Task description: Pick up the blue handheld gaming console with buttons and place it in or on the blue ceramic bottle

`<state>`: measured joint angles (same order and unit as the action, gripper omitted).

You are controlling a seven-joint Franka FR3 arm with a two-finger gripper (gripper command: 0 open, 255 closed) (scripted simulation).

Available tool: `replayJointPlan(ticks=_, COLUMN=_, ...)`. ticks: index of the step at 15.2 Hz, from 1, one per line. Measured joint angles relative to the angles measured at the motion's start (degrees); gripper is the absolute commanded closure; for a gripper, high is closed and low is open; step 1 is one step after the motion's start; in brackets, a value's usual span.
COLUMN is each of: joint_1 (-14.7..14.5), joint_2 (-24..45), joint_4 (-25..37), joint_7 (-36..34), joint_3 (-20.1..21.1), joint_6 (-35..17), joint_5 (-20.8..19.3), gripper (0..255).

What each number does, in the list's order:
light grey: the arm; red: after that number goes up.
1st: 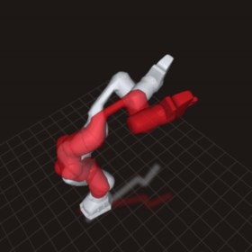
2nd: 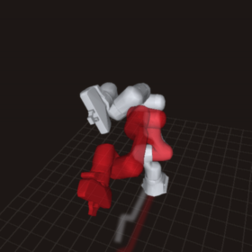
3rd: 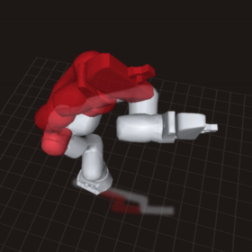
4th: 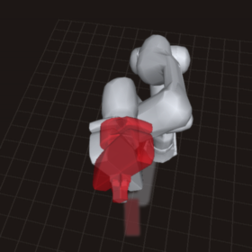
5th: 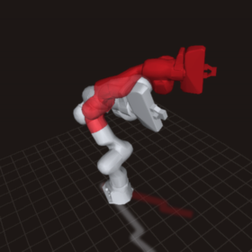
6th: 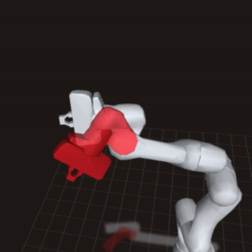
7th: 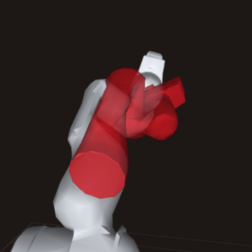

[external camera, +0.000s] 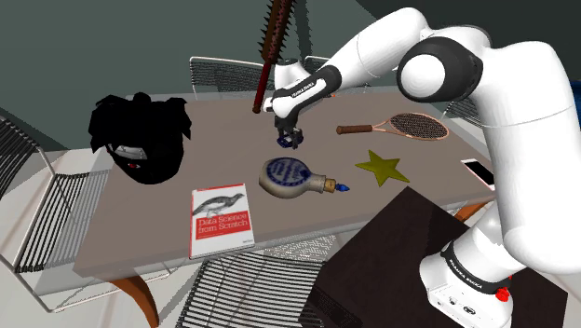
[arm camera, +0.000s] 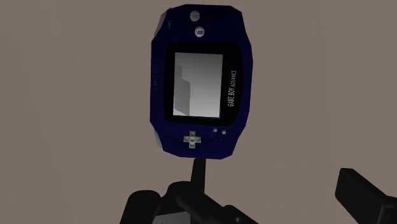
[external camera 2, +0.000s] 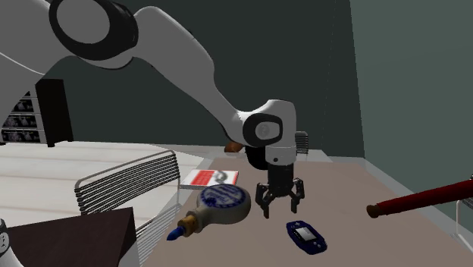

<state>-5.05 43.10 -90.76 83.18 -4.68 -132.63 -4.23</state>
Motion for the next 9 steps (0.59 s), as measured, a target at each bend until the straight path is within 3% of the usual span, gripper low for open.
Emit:
replayJointPlan(ticks=8, joint_1=0.1, joint_2=0.9, joint_4=0.2, joint_7=0.0, joint_3=0.0, joint_6=-0.7, joint_5=0.0, gripper=0)
replayJointPlan(ticks=9, joint_1=0.1, joint_2=0.9, joint_4=0.2, joint_7=0.0, joint_3=0.0, joint_6=-0.7, joint_5=0.0, gripper=255)
